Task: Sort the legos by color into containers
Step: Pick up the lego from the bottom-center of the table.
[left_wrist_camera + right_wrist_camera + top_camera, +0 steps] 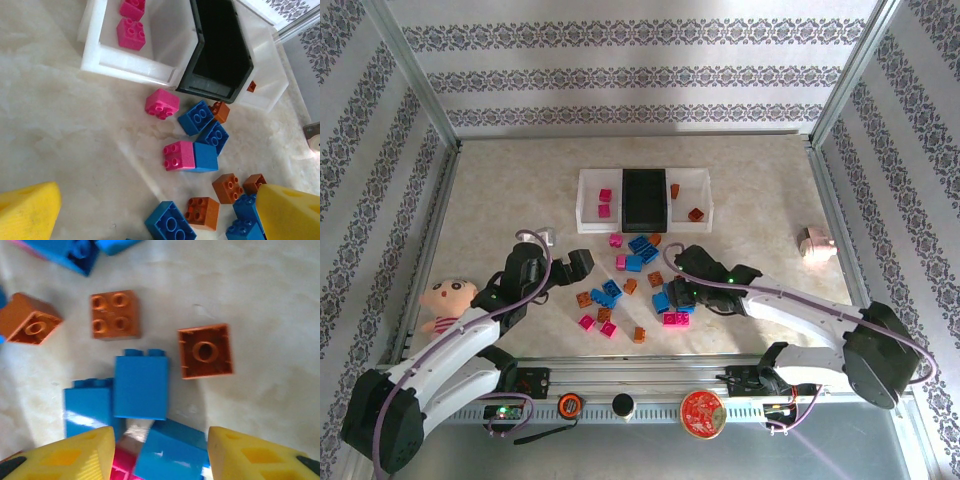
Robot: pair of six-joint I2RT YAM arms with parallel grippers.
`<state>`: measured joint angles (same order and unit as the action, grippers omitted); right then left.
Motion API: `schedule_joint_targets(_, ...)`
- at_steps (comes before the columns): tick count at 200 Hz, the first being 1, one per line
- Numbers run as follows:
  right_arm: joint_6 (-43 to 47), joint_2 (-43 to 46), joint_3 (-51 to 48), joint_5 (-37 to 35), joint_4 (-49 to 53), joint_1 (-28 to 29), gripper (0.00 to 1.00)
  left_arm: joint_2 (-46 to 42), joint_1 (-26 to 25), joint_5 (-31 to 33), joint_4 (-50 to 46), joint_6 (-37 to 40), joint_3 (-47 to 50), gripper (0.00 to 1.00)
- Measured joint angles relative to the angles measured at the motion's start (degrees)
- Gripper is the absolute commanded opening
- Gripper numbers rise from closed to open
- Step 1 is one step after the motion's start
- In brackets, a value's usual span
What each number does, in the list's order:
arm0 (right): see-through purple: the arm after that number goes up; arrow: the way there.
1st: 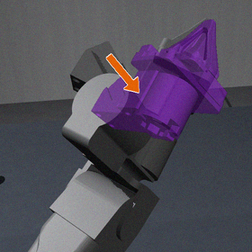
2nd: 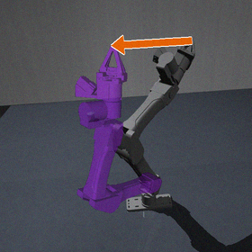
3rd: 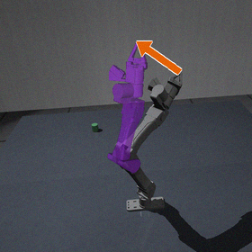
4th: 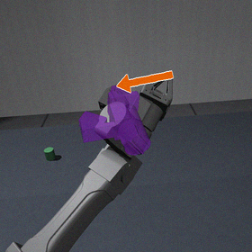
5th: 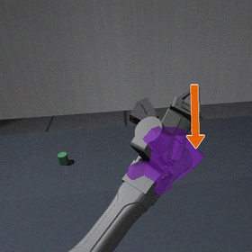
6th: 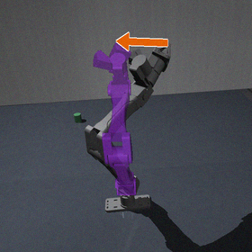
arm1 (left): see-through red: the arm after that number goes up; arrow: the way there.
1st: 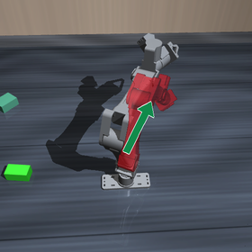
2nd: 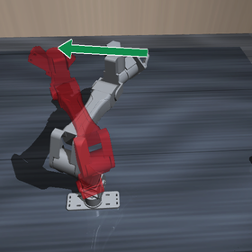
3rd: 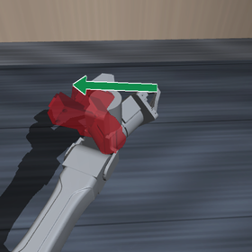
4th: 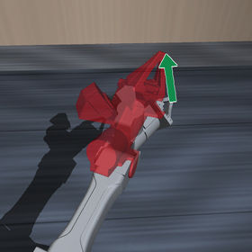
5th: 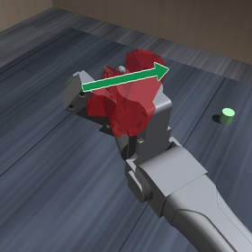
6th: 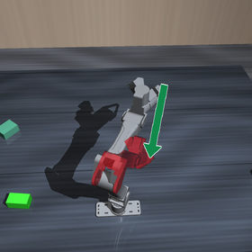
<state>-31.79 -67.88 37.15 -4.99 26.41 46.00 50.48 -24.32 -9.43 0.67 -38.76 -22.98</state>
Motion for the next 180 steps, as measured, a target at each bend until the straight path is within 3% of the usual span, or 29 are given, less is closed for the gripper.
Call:
schedule_joint_targets(46, -6.73, 5.25, -4.96, -0.55, -0.72, -0.02, 0.65, 0.46, 0.00, 0.00, 0.17, -0.76, 1.14, 1.00)
schedule_joint_targets(154, -11.17, -3.76, -5.40, 2.03, -6.32, 0.02, 0.63, 1.64, 0.00, 0.26, 0.09, -0.74, 1.11, 1.00)
schedule_joint_targets(180, -11.17, -5.68, -5.40, 1.88, -6.23, 0.02, 0.54, 1.66, 0.00, 0.46, 0.09, -0.74, 1.11, 1.00)
